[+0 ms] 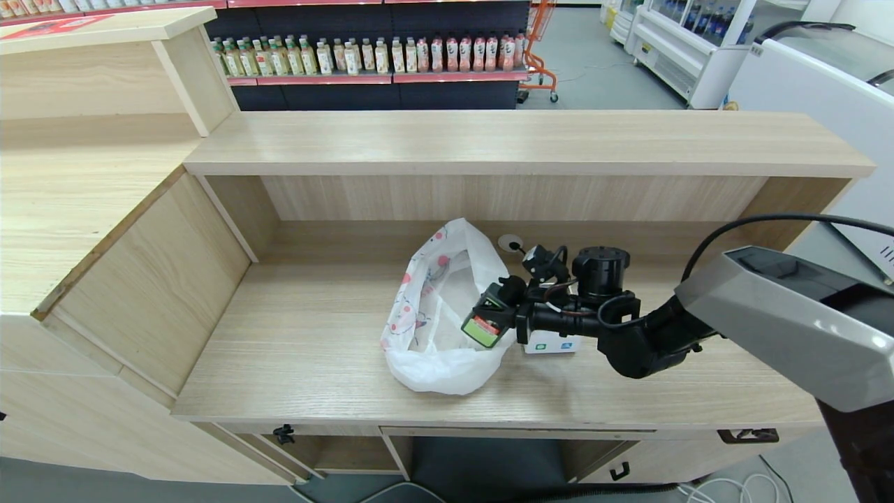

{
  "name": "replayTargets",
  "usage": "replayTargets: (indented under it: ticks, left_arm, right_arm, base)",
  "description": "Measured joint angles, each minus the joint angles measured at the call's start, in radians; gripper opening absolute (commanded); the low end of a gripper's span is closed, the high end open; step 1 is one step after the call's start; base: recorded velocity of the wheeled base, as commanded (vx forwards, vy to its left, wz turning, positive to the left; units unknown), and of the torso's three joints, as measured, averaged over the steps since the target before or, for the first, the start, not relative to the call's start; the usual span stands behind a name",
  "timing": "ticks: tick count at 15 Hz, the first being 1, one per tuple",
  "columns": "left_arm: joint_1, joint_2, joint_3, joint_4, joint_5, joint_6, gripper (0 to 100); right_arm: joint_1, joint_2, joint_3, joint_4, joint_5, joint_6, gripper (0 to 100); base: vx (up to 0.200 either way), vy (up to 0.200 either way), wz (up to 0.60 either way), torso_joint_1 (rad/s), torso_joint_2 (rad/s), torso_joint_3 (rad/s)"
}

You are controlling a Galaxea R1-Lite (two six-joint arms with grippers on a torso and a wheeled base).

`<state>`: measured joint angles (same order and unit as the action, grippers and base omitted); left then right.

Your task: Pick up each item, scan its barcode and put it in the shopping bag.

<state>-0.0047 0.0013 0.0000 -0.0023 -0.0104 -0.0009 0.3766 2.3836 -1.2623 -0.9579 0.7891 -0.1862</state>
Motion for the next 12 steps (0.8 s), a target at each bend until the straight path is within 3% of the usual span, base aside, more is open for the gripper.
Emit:
replayTargets:
  ticks: [2, 3, 8, 12]
  left_arm:
    - [0.000, 0.000, 0.000, 0.000, 0.000, 0.000, 100]
    - [0.000, 0.000, 0.000, 0.000, 0.000, 0.000, 100]
    - [0.000, 0.000, 0.000, 0.000, 0.000, 0.000, 100]
    - [0.000, 0.000, 0.000, 0.000, 0.000, 0.000, 100]
  right_arm:
    - [0.015, 0.020, -0.009, 0.000, -0.024, -0.003, 0]
    - [0.022, 0.030, -0.011, 0.000, -0.055, -0.013, 100]
    - [0.033, 0.027, -0.014, 0.041, -0.071, -0.016, 100]
    - [0.002, -0.105, -0.010, 0.085, -0.102, 0.158, 100]
  base:
    - [0.000, 0.000, 0.00, 0.000, 0.00, 0.000]
    - [0.000, 0.000, 0.00, 0.000, 0.00, 0.000]
    - [0.000, 0.000, 0.00, 0.000, 0.00, 0.000]
    - [0.000, 0.000, 0.00, 0.000, 0.00, 0.000]
